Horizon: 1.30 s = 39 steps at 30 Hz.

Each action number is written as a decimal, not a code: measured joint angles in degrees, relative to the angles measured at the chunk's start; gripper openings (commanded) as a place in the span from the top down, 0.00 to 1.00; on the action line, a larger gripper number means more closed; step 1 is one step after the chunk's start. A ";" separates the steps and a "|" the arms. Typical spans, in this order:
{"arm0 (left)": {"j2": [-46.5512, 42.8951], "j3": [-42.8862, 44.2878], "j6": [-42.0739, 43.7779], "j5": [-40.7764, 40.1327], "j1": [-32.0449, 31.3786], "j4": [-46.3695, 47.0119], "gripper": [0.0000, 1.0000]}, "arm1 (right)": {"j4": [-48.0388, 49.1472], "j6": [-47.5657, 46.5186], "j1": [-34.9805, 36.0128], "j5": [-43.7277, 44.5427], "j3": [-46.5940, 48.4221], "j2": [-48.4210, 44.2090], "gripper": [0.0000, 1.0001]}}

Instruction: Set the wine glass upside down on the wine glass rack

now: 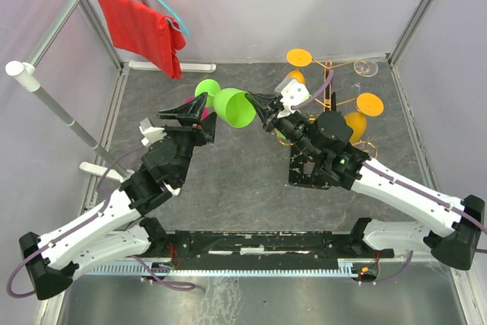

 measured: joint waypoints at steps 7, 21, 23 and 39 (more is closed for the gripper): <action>1.70 -1.42 -2.58 -0.02 0.24 2.69 0.30 | 1.25 -0.35 0.66 -1.73 -1.66 -1.57 0.99; 4.02 -2.56 -5.20 0.17 1.42 5.27 0.64 | 2.49 -0.35 2.08 -2.93 -4.57 -3.41 0.99; 4.13 -2.56 -5.49 0.39 1.53 5.44 0.66 | 2.49 -0.37 2.16 -2.91 -4.59 -3.41 0.99; 4.50 -2.56 -8.68 4.59 5.77 8.20 0.97 | 3.08 -0.98 2.21 -2.40 -6.60 -4.35 0.94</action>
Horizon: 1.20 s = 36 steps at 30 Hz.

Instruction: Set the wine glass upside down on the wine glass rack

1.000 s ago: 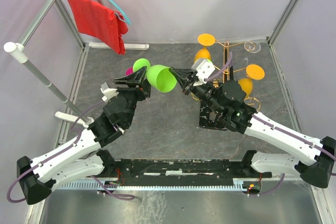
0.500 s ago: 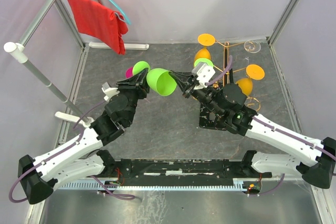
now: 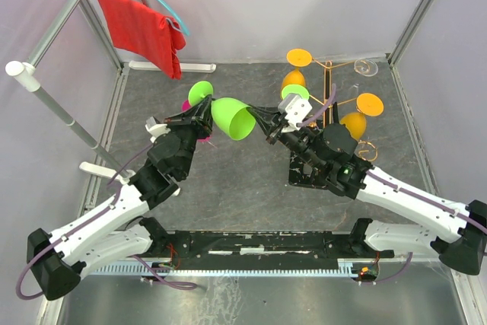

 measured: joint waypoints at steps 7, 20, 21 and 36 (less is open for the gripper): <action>0.00 -0.02 0.74 1.95 1.40 0.85 0.97 | -1.14 -0.17 0.04 0.28 -0.28 -0.87 0.70; -0.92 2.58 15.69 2.45 10.36 3.80 0.97 | -6.84 -1.25 0.33 6.12 -3.96 -9.07 0.31; -0.87 4.17 19.76 3.06 10.86 3.67 0.97 | -8.17 -1.22 0.33 7.41 -3.87 -9.60 0.30; 5.70 23.34 71.91 26.88 11.15 -3.43 0.97 | -43.12 0.39 -6.97 25.44 26.40 -1.64 0.02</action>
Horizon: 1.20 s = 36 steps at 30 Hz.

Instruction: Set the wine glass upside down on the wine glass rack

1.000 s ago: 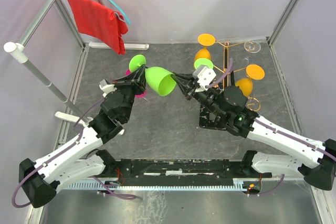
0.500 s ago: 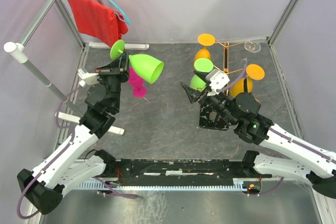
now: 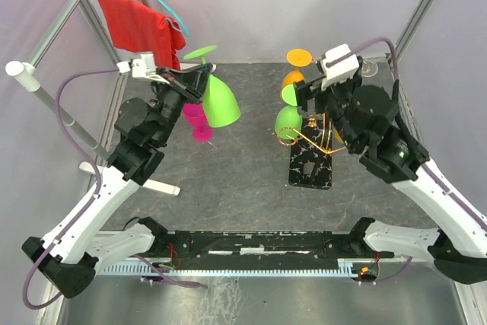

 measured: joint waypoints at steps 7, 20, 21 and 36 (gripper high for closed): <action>-2.34 -3.98 17.77 9.35 -7.80 0.61 0.97 | -8.41 4.37 -15.74 -10.16 6.36 8.35 0.02; -8.59 -21.11 35.65 17.57 -28.15 10.32 0.97 | -14.27 9.99 -31.36 -22.58 8.59 12.26 0.02; -8.07 -21.73 36.54 17.53 -30.25 10.62 0.97 | -14.38 10.05 -31.95 -22.88 8.76 12.24 0.02; 1.44 -33.77 42.95 9.75 -43.12 34.62 0.97 | -14.97 10.45 -34.42 -24.94 8.76 10.62 0.01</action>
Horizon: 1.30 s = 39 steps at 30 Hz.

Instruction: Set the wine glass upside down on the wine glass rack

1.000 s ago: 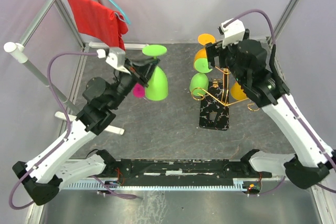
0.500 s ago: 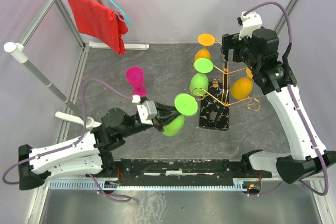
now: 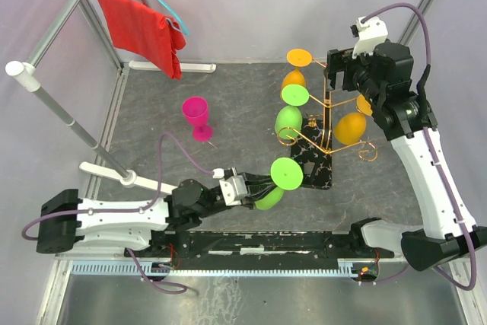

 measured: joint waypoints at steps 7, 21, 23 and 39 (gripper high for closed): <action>11.02 0.00 0.35 -4.04 -0.04 14.45 0.97 | -1.31 -1.40 -0.13 -0.13 0.00 -1.68 0.01; 25.59 4.94 0.33 -11.69 -0.04 30.36 0.97 | -4.15 -4.83 -0.31 2.27 0.00 -8.24 0.00; 27.56 6.03 0.33 -12.87 -0.04 32.04 0.97 | -4.70 -5.14 -0.31 2.51 0.00 -9.22 0.00; 35.78 8.48 -2.51 -21.35 3.30 39.63 0.97 | -8.57 -8.22 -0.31 4.94 0.00 -13.57 0.00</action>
